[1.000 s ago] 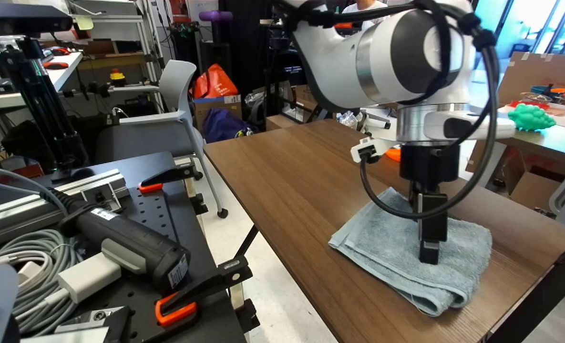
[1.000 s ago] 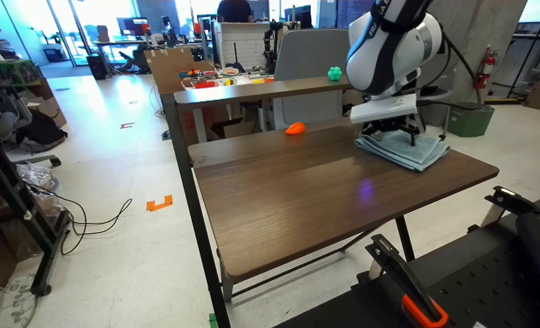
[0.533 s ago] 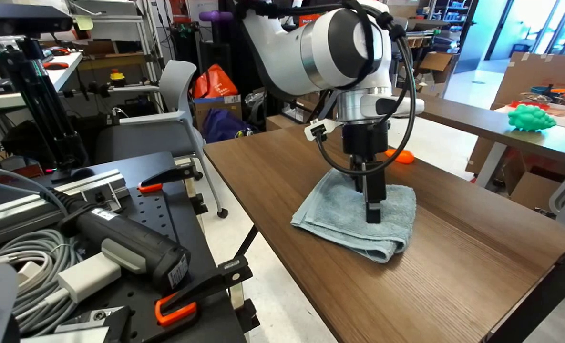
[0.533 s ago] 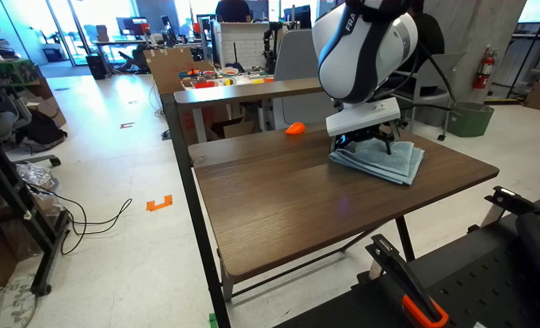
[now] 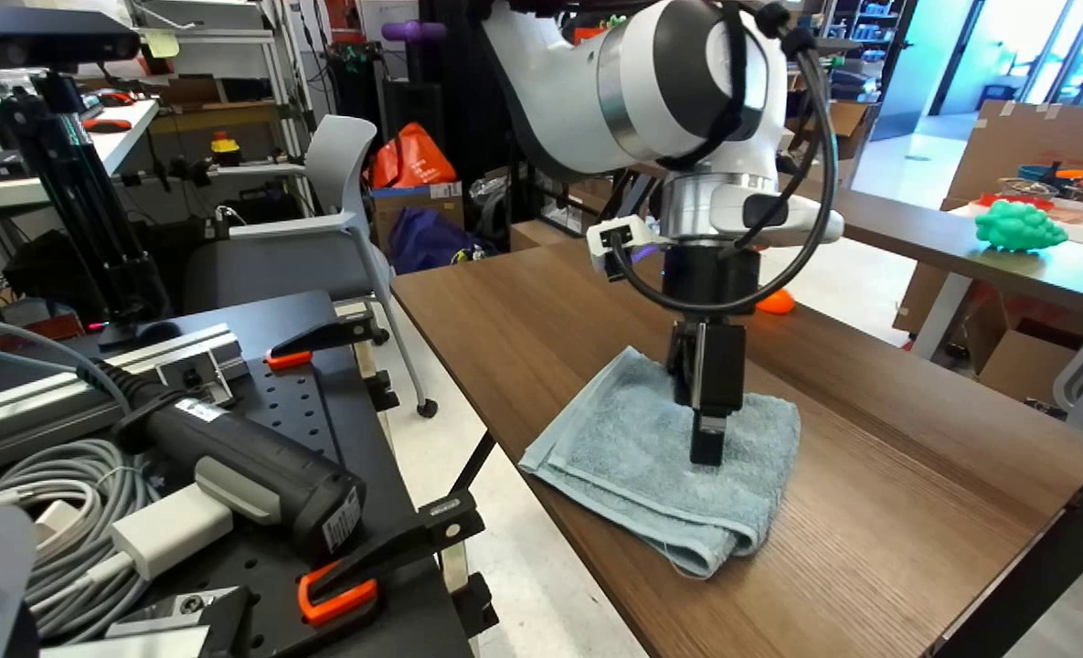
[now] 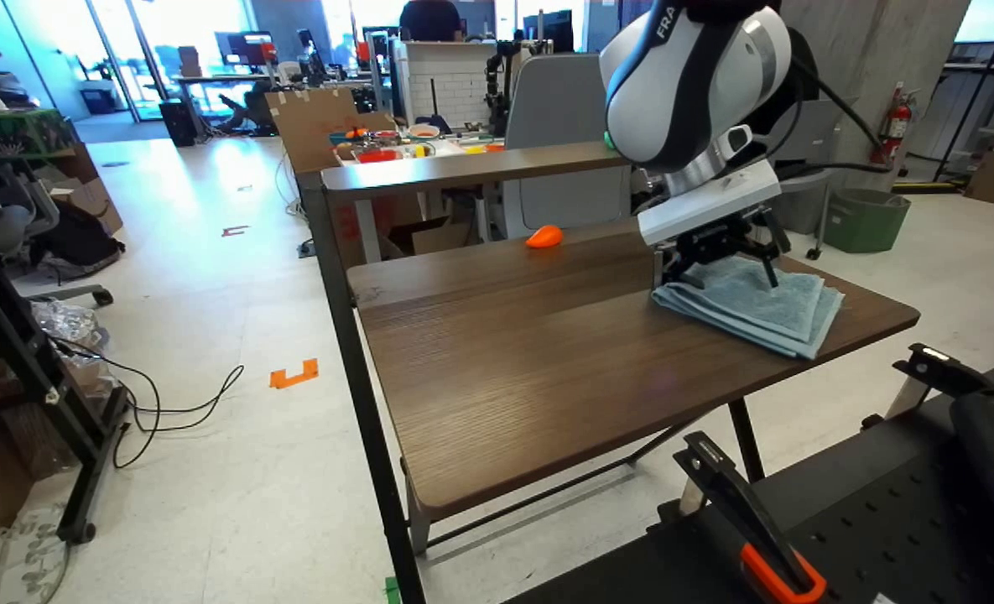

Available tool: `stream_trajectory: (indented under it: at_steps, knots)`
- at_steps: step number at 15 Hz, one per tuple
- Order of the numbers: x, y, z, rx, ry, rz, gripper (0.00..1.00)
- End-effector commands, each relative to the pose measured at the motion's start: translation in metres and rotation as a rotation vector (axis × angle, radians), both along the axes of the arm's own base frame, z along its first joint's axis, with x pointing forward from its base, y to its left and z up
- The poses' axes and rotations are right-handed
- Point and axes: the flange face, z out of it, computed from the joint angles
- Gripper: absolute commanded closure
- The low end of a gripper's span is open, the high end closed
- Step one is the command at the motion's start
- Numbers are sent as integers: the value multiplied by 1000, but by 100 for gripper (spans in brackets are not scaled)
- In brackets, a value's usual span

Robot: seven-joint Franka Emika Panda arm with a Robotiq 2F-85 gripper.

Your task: Use the towel to wipe the table.

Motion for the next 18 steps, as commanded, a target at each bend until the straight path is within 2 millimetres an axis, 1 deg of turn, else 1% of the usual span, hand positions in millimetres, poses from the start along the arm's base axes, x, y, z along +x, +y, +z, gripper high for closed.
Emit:
stream_trajectory:
  at_steps: [1,4,6,7,10,11,13,14,16,18]
  knots:
    - [1,-58,-30,-5,33,-189,0]
    - [11,-102,-33,24,-30,-347,0]
    - [17,-119,-33,72,-96,-432,0]
    - [23,-123,-32,117,-149,-462,0]
    - [33,-125,-26,206,-259,-498,0]
    - [35,-128,-24,219,-301,-510,0]
    - [43,-138,-26,242,-400,-531,0]
    - [46,-140,-27,255,-450,-539,0]
    - [53,-133,-28,289,-555,-533,0]
    - [56,-111,-27,320,-616,-463,0]
